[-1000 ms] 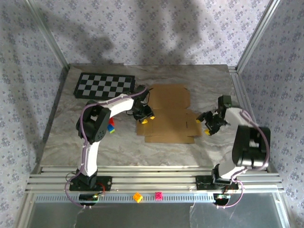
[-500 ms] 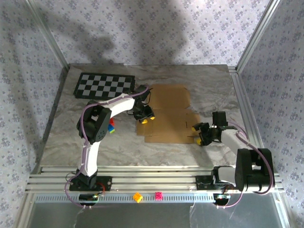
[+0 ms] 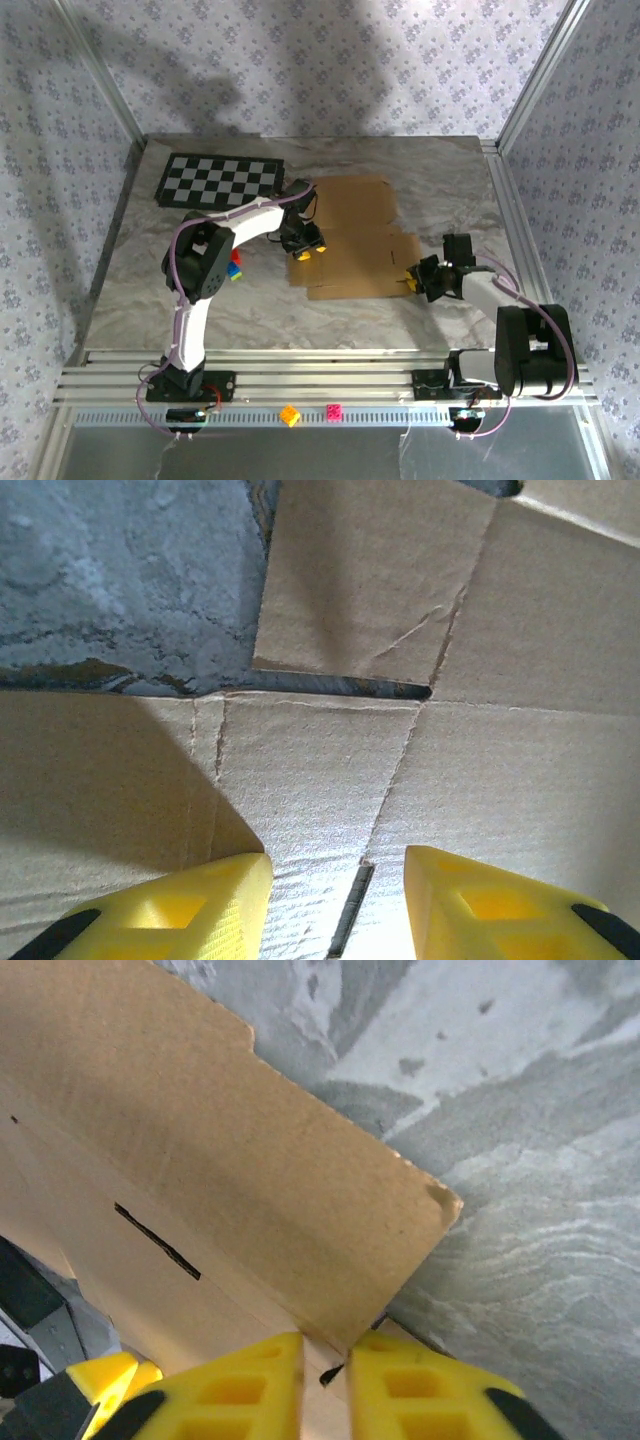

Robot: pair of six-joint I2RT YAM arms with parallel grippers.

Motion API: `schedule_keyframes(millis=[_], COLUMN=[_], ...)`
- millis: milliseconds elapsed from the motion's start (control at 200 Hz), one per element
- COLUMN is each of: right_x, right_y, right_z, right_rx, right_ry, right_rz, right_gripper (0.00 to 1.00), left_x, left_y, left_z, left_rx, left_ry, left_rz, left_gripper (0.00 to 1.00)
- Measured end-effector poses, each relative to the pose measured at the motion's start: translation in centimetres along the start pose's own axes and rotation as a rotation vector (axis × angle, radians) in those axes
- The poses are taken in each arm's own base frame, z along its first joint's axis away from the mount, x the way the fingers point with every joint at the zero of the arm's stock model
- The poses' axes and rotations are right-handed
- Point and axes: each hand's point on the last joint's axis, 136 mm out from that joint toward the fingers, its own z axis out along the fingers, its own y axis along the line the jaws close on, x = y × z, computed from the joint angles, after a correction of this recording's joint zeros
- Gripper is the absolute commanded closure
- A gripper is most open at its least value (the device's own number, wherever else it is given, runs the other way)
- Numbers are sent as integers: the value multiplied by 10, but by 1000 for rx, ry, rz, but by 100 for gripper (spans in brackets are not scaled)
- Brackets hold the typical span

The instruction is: Fold the paper box

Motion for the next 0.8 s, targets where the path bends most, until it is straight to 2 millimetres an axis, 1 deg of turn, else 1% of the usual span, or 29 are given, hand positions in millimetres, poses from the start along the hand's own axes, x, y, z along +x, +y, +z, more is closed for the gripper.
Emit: schedule_keyframes(millis=[60,115,175,290,355,410,480,550,575,585,600,635,655,670,675,740,770,800], right_x=[-1,-2,-4,-7,-9,-9,-10,-11,-11,-11,-11,-12,-12,-12,-13,-14,-13,-13], right_y=[3,6,14,25,28,33,40,50,54,55,58,63,66,68,69,78,80,81], right_z=[-2,-5,-9,-15,-18,-22,-28,-36,-38,-39,-41,-44,-45,-46,-46,-48,-48,-49], right_rx=[-3,-5,-15,-26,-19,-11,-4,-3,-4,-4,-4,1,4,5,6,21,28,35], right_ry=[-14,-31,-49,-72,-84,-94,-106,-117,-117,-118,-120,-121,-120,-119,-120,-115,-112,-110], right_rz=[-6,-2,-12,-5,4,19,36,49,51,53,54,59,60,59,60,64,64,66], right_gripper=[100,100,100,100,100,100,100,100,100,100,100,100,100,100,100,100,100,100], left_x=[0,1,2,8,14,20,30,47,61,63,73,89,105,111,117,152,162,166], left_y=[0,0,-1,0,-1,-4,-17,-40,-53,-56,-64,-76,-84,-88,-90,-101,-103,-104], left_z=[-1,-1,-2,-8,-16,-27,-46,-69,-78,-82,-86,-96,-99,-102,-102,-103,-100,-96], left_rx=[-1,-2,-8,-54,-95,-130,-157,-166,-158,-154,-146,-136,-126,-125,-124,-129,-148,-175], left_ry=[0,-1,-5,-31,-58,-94,-167,-264,-308,-326,-351,-408,-435,-453,-462,-521,-545,-566], left_rz=[3,7,25,86,143,219,352,540,641,662,726,836,914,956,985,1179,1254,1307], left_gripper=[58,57,52,35,30,28,25,22,21,20,19,18,18,17,17,15,14,13])
